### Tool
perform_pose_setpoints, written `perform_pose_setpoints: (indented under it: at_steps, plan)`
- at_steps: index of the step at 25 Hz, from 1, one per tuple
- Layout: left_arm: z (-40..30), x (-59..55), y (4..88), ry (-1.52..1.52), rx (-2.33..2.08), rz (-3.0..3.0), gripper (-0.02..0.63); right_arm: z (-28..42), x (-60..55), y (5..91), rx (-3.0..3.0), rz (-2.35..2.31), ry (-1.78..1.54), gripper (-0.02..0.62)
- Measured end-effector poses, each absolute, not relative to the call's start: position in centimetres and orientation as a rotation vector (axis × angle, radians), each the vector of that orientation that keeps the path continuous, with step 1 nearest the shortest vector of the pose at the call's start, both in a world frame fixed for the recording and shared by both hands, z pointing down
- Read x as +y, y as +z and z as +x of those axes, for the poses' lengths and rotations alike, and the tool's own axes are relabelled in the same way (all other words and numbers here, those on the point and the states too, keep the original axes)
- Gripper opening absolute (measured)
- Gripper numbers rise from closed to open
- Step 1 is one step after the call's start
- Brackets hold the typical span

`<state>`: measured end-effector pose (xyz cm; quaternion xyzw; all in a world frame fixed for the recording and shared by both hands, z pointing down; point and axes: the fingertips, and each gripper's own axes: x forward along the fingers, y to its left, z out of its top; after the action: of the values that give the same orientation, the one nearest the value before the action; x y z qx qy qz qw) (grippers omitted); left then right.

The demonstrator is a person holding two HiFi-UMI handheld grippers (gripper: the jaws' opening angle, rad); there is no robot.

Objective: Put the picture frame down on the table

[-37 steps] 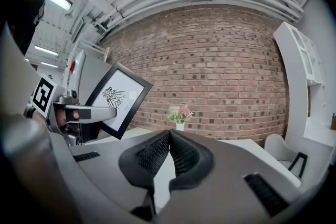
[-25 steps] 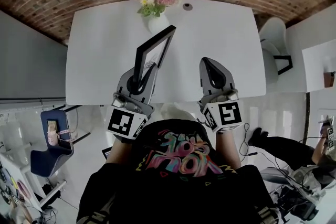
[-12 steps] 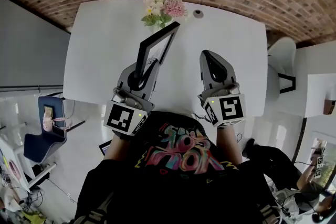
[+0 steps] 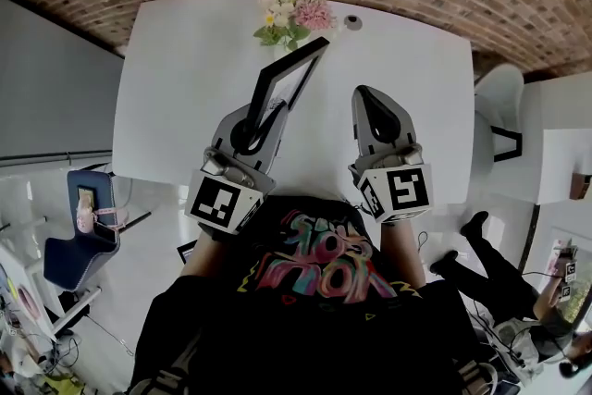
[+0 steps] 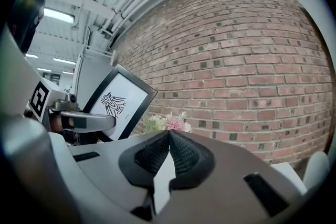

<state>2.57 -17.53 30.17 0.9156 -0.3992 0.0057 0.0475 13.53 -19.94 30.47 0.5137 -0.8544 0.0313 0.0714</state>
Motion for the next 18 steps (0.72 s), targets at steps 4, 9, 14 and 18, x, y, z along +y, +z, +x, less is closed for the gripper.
perform_pose_setpoints:
  at_steps: [4,9,14,18]
  plan:
    - [2.5,-17.5,31.2,0.028,-1.191,2.77,0.029,13.4,-20.0,31.1,-2.559,1.551,0.108,0.021]
    - [2.8,-17.6,32.9,0.049,-1.139,2.726,0.029,13.2,-19.9,32.0,-2.541,1.532,0.133,0.021]
    - [3.9,-17.4,36.1,0.108,-1.012,2.687,0.03,13.2,-19.6,33.4,-2.519,1.525,0.169,0.021]
    - [4.7,-17.0,39.5,0.164,-0.926,2.642,0.03,12.9,-19.6,34.9,-2.508,1.52,0.221,0.021]
